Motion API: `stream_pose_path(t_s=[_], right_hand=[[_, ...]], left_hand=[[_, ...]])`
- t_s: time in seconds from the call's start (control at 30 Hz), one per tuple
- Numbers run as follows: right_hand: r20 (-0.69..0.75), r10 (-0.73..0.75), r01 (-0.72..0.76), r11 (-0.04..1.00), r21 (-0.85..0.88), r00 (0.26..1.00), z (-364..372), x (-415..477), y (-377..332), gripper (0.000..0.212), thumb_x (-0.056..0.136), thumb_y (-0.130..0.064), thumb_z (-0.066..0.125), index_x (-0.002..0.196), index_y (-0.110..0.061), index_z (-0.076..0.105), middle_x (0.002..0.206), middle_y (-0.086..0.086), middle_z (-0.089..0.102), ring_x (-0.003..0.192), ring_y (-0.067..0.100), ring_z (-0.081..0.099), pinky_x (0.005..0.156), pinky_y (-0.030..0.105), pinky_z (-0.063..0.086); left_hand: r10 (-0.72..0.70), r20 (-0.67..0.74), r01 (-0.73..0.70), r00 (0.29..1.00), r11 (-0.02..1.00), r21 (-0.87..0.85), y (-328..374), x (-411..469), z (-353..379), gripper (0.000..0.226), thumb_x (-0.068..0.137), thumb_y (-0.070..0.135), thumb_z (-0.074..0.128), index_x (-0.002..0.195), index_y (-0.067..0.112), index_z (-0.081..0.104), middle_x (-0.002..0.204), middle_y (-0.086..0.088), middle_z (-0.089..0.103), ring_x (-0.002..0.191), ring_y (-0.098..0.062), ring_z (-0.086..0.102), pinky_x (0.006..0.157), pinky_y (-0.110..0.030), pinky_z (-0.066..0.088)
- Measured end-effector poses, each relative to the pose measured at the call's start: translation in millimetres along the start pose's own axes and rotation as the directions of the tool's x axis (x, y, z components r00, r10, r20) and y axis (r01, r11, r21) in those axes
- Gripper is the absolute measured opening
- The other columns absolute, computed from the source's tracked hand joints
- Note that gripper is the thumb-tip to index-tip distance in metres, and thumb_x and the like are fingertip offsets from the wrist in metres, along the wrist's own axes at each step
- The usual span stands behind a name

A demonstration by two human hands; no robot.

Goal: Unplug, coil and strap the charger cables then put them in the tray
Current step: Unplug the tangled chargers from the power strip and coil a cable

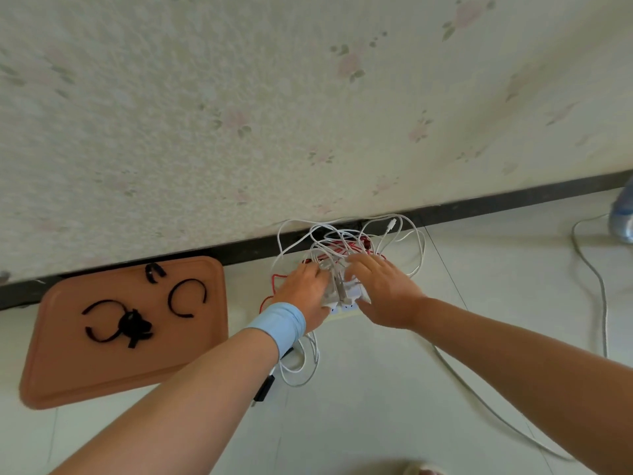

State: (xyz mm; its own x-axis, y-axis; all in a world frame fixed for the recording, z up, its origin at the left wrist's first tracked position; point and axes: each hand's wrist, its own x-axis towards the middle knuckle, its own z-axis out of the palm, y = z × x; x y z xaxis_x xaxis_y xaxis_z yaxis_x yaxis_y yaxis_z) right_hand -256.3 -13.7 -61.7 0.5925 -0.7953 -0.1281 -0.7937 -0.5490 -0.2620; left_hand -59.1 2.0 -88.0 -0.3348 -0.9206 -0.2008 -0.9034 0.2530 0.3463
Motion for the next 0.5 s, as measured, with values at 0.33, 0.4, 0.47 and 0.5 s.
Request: stream_pose_path(t_s=[0.33, 0.4, 0.47, 0.5], right_hand=[[0.166, 0.221, -0.203, 0.972, -0.118, 0.961, 6.8, 29.4, -14.3, 0.062, 0.086, -0.015, 0.074, 0.142, -0.020, 0.045, 0.131, 0.004, 0.057, 0.111, 0.031, 0.063, 0.087, 0.042, 0.055], [0.161, 0.234, -0.216, 0.969, -0.118, 0.959, 8.9, 30.4, -14.4, 0.052, 0.086, -0.013, 0.073, 0.133, -0.017, 0.051, 0.127, 0.005, 0.055, 0.108, 0.031, 0.064, 0.081, 0.040, 0.054], [0.167, 0.246, -0.226, 0.965, -0.133, 0.955, 10.1, 33.1, -13.6, 0.044, 0.086, -0.013, 0.074, 0.125, -0.016, 0.055, 0.124, 0.004, 0.053, 0.104, 0.030, 0.064, 0.077, 0.040, 0.055], [0.166, 0.247, -0.224, 0.964, -0.146, 0.955, 10.2, 34.9, -13.4, 0.042, 0.086, -0.014, 0.074, 0.123, -0.016, 0.056, 0.123, 0.004, 0.052, 0.103, 0.029, 0.064, 0.076, 0.039, 0.055]], left_hand=[[-0.130, 0.134, 0.145, 0.982, 0.984, -0.106, 18.1, 21.6, -3.9, 0.010, 0.085, 0.028, 0.066, 0.096, 0.029, 0.066, 0.096, 0.000, 0.071, 0.079, -0.020, 0.063, 0.070, -0.030, 0.051], [-0.117, 0.216, 0.123, 0.969, 0.992, -0.015, 18.8, 24.7, -11.7, 0.011, 0.087, 0.029, 0.065, 0.096, 0.023, 0.065, 0.095, -0.002, 0.069, 0.080, -0.022, 0.062, 0.072, -0.032, 0.052], [-0.102, 0.249, 0.097, 0.963, 0.995, 0.034, 20.9, 25.4, -19.1, 0.010, 0.088, 0.024, 0.062, 0.096, 0.019, 0.062, 0.089, -0.004, 0.064, 0.079, -0.024, 0.061, 0.074, -0.034, 0.053], [-0.092, 0.240, 0.085, 0.966, 0.996, 0.038, 21.6, 25.9, -21.2, 0.007, 0.088, 0.022, 0.060, 0.094, 0.018, 0.060, 0.085, -0.004, 0.060, 0.077, -0.024, 0.060, 0.073, -0.033, 0.052]])
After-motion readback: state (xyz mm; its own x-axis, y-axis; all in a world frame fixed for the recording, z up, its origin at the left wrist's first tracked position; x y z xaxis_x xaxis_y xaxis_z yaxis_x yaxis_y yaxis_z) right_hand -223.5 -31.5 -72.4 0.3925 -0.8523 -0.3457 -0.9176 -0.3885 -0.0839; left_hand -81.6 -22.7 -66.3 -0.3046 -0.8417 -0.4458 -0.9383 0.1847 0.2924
